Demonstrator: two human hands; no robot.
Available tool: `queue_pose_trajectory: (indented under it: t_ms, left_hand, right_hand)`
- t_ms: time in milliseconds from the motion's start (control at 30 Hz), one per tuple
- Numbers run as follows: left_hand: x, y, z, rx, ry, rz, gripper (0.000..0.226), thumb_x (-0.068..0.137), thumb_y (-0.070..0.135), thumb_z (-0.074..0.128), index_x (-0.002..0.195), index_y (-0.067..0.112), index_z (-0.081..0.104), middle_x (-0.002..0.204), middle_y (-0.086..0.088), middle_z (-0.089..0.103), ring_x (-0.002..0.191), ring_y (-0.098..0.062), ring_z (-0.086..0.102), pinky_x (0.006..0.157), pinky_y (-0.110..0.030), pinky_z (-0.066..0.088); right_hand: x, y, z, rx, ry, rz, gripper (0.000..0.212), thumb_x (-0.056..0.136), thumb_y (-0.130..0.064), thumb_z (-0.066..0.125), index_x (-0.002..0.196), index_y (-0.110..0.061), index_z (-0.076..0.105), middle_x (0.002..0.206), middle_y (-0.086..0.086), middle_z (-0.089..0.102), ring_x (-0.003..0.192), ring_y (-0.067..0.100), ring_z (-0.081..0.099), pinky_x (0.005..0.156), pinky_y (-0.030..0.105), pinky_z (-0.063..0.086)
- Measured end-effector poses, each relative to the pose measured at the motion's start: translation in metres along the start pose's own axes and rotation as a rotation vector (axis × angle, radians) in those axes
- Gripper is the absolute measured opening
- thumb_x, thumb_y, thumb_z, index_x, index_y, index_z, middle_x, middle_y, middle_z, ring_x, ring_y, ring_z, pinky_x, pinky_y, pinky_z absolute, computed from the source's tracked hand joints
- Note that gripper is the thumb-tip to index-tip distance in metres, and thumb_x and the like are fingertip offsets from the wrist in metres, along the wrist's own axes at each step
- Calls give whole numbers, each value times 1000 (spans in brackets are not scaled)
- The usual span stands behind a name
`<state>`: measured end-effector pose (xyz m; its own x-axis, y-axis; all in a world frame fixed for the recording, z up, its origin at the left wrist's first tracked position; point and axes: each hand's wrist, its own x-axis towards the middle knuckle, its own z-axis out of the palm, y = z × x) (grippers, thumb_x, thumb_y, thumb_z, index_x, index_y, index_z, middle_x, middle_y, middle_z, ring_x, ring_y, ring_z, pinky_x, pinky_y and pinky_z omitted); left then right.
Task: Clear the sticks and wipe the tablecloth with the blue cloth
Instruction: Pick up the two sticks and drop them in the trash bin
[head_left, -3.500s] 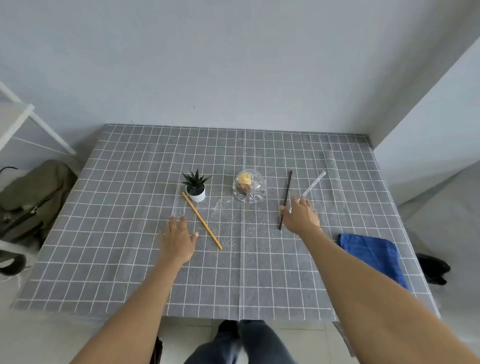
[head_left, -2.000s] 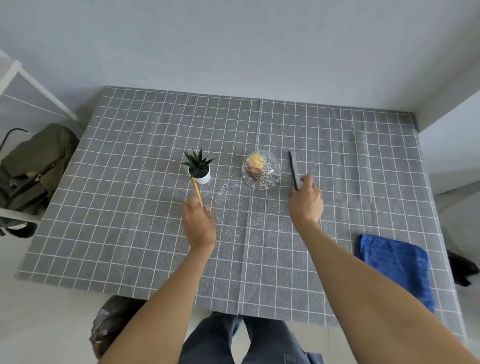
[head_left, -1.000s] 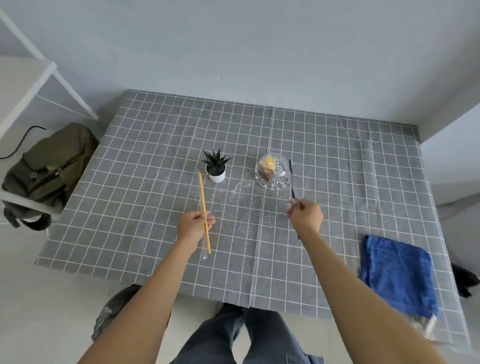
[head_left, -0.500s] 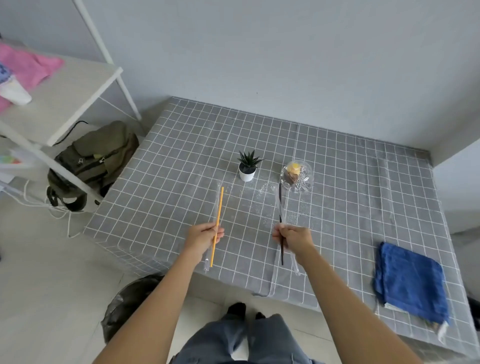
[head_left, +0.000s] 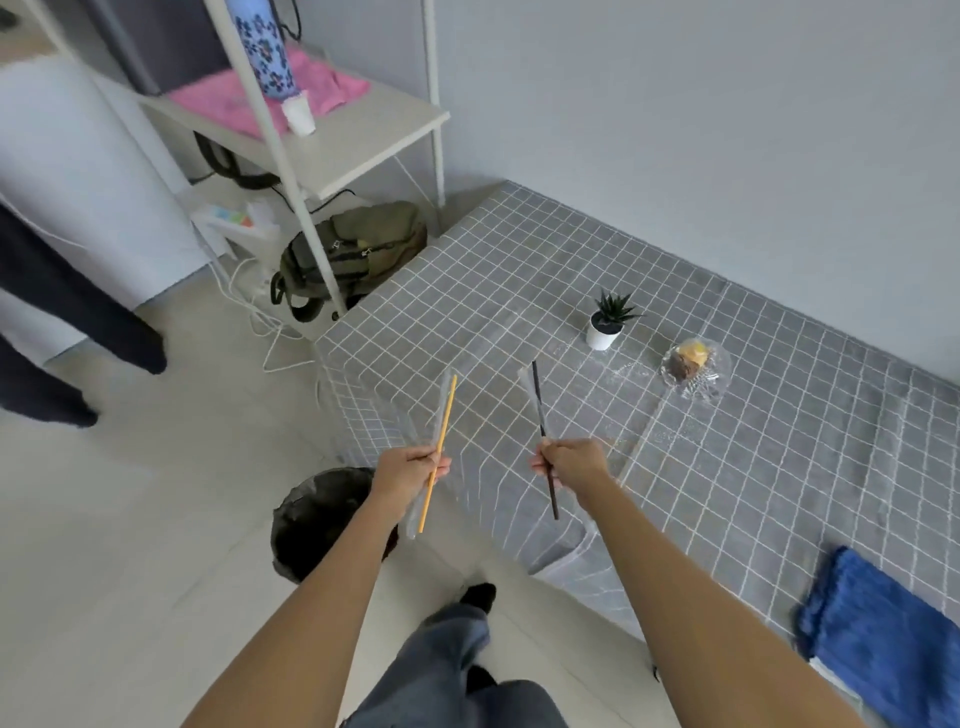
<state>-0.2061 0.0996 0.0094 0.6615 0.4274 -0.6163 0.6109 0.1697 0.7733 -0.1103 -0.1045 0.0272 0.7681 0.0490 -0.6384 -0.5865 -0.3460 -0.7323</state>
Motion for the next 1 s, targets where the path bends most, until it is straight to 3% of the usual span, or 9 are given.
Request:
queue_pose_trajectory:
  t_ms: [233,367,533,633,800,1000]
  left_hand:
    - [-31,-51,-60,-108,133,-35,18,91,-1,57,106,-6,65,81,-7,70,71,-11,69,74,-23,56]
    - [-41,-64,-94,-153,183,-53,16,91,1,57,103,0,67,85,-8,71,81,-16,69,81,-31,54]
    - [-42,-79,-141,-173,216,-51,20,91,3,57,108,0,66,93,-12,72,79,-12,69,67,-18,56]
    - [-40,-86,-170,-185,215,-73,20,91,3,57,108,-1,66,94,-13,71,78,-12,69,60,-13,54]
    - [-27,-97,-221,-182,192,-105,20,91,3,57,108,-2,65,90,-11,70,73,-9,68,59,-15,54]
    - [-2,-111,-265,-202,187,-153,15,89,0,58,102,-2,66,82,-6,70,77,-15,68,71,-24,55]
  right_hand:
    - [-37,8,65,-89,-155,-4,23,92,-6,56,73,-3,66,65,9,66,46,9,62,40,13,42]
    - [-47,10,103,-148,-211,3,20,92,-5,55,77,-4,69,68,9,68,49,9,62,46,15,47]
    - [-53,13,154,-197,-249,-4,23,91,-8,55,72,-9,68,65,4,69,58,13,65,58,20,50]
    - [-54,19,185,-207,-235,27,15,91,-10,60,81,-4,69,66,6,70,61,15,66,72,28,57]
    - [-59,28,236,-209,-184,107,23,91,0,54,71,-2,64,63,9,66,43,9,62,43,17,46]
    - [-64,32,284,-204,-195,165,21,91,3,50,74,-2,63,58,5,63,35,6,56,36,10,38]
